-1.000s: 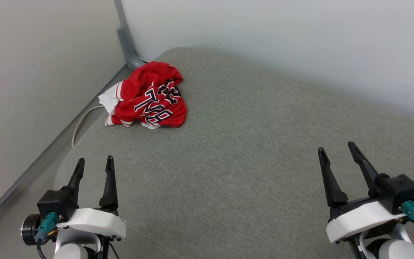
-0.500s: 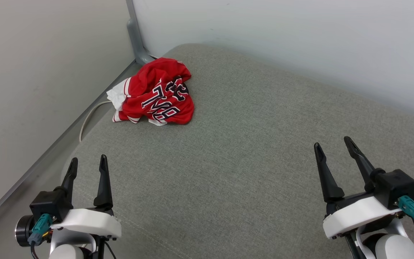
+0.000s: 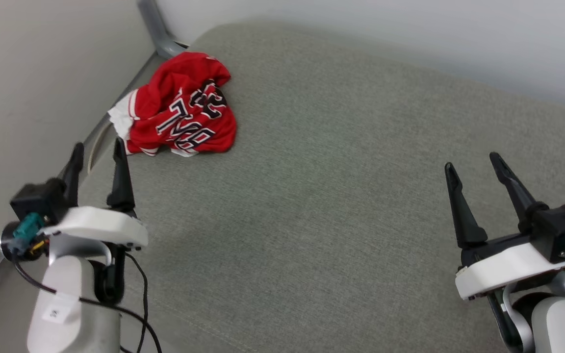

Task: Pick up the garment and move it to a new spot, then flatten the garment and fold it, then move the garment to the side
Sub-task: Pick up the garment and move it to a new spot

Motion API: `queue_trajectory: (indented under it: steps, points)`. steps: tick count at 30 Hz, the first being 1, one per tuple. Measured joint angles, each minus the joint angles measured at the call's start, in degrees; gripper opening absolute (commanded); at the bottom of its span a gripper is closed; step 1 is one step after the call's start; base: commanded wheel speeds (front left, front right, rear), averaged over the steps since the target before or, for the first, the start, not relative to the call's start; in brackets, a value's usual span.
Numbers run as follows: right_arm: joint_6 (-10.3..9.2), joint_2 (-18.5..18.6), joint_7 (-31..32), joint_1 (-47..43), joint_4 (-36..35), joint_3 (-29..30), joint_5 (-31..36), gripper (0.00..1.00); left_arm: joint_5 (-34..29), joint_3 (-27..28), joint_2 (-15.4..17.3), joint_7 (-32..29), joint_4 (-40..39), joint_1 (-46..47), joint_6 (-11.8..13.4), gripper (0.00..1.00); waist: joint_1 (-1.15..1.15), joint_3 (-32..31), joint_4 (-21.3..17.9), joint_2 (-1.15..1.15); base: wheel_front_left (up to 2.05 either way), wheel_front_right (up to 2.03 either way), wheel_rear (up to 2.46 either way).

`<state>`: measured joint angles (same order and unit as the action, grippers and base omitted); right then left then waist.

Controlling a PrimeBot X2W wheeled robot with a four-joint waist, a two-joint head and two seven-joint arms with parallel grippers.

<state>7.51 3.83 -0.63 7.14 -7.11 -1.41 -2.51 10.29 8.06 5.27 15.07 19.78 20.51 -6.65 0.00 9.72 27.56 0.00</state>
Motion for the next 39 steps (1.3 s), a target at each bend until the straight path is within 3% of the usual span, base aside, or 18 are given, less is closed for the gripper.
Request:
queue_trajectory:
  steps: [7, 21, 26, 34, 35, 36, 37, 39]
  points:
    - [0.0, 1.1, 0.9, 3.3, -2.3, 0.6, 0.6, 1.0, 5.3, 1.4, 5.1, -6.2, 9.0, 13.6, -0.5, 1.0, 0.01, 6.4, -4.8, 0.0, 0.0, 0.0, 0.0]
    - [0.0, 1.3, -0.4, 9.5, -4.0, 1.1, 1.1, 1.0, 21.7, -3.1, 21.6, -36.2, 21.9, 30.9, -0.8, 1.0, 0.02, 20.1, -13.8, 0.0, 0.0, 0.0, 0.0]
    - [0.0, 1.4, -0.9, 11.6, -3.8, 0.7, 1.2, 1.0, 24.6, -2.0, 25.0, -42.9, 25.1, 32.8, -0.8, 1.0, 0.01, 24.5, -16.2, 0.0, 0.0, 0.0, 0.0]
    - [0.0, 1.9, -1.3, 12.9, -3.9, 0.6, 1.2, 1.0, 25.8, -1.4, 27.5, -49.3, 28.1, 33.7, 0.7, 1.0, 0.0, 28.9, -19.0, 0.0, 0.0, 0.0, 0.0]
    - [0.0, 1.9, -1.3, 12.9, -4.0, 0.7, 1.2, 1.0, 26.0, -1.4, 27.7, -49.9, 28.1, 33.8, 1.0, 0.9, 0.0, 29.1, -19.2, 0.0, 0.0, 0.0, 0.0]
    - [0.0, 1.9, -1.3, 12.9, -4.1, 0.8, 1.2, 1.0, 26.3, -1.4, 27.8, -50.3, 28.0, 33.8, 1.2, 0.9, 0.0, 29.1, -19.2, 0.0, 0.0, 0.0, 0.0]
    - [0.0, 1.9, -1.3, 12.9, -4.2, 0.8, 1.2, 1.0, 26.3, -1.4, 27.8, -50.4, 28.0, 33.8, 1.3, 0.0, 0.0, 29.0, -19.2, 0.0, 0.0, 0.0, 0.0]
    - [0.0, 1.9, -1.4, 13.0, -4.5, 0.8, 1.5, 1.0, 26.3, -1.7, 27.8, -50.7, 28.0, 33.8, 1.3, 0.0, 0.0, 28.7, -19.2, 0.0, 0.0, 0.0, 0.0]
